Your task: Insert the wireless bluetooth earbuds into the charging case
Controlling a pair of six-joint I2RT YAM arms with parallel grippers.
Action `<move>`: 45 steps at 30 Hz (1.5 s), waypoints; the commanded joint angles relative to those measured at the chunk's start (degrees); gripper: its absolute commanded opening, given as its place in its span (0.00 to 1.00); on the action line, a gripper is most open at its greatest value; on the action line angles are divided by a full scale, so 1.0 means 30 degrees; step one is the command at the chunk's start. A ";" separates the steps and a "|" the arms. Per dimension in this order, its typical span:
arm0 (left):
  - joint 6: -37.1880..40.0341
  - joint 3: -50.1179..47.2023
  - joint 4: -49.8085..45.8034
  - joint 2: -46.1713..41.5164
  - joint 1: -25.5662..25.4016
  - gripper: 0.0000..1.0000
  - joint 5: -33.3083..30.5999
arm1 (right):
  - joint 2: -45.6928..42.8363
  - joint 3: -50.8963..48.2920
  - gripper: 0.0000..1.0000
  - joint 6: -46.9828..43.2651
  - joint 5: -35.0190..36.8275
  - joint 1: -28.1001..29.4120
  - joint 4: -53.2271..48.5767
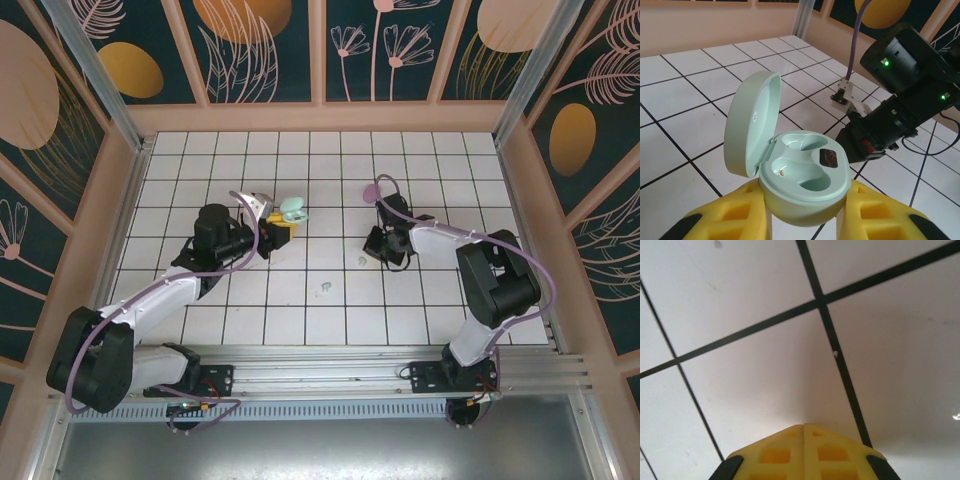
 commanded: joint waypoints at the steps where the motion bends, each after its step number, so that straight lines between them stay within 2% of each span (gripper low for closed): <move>1: 0.0138 0.0097 0.0049 -0.0412 -0.0130 0.05 -0.0060 | -0.0526 0.0368 0.03 -0.0664 0.0276 -0.0032 -0.0915; 4: 0.0203 0.0205 -0.0079 -0.0446 -0.0139 0.05 -0.0024 | -0.1665 0.0049 0.08 -0.1181 -0.0276 0.0001 -0.0774; 8: 0.0175 0.0336 -0.0027 -0.0330 -0.0131 0.05 0.0397 | -0.2708 -0.0104 0.26 -0.2972 -0.1487 0.0026 -0.0814; 12: 0.0050 0.0373 0.0415 -0.0078 -0.0126 0.05 0.1325 | -0.2513 -0.0028 0.32 -0.4615 -0.1803 0.0029 -0.1708; 19: -0.0180 0.0218 0.0898 -0.0118 -0.0277 0.05 0.1961 | -0.1258 -0.0402 0.31 -0.4750 -0.2752 0.0113 -0.1699; 38: -0.0239 0.0101 0.1056 0.0143 -0.0658 0.05 0.2053 | 0.0941 0.0034 0.27 -0.5409 -0.2759 0.0554 -0.1228; 45: -0.0285 0.0095 0.1075 0.0320 -0.0690 0.05 0.2046 | 0.1523 0.0473 0.23 -0.5541 -0.2778 0.0821 -0.1206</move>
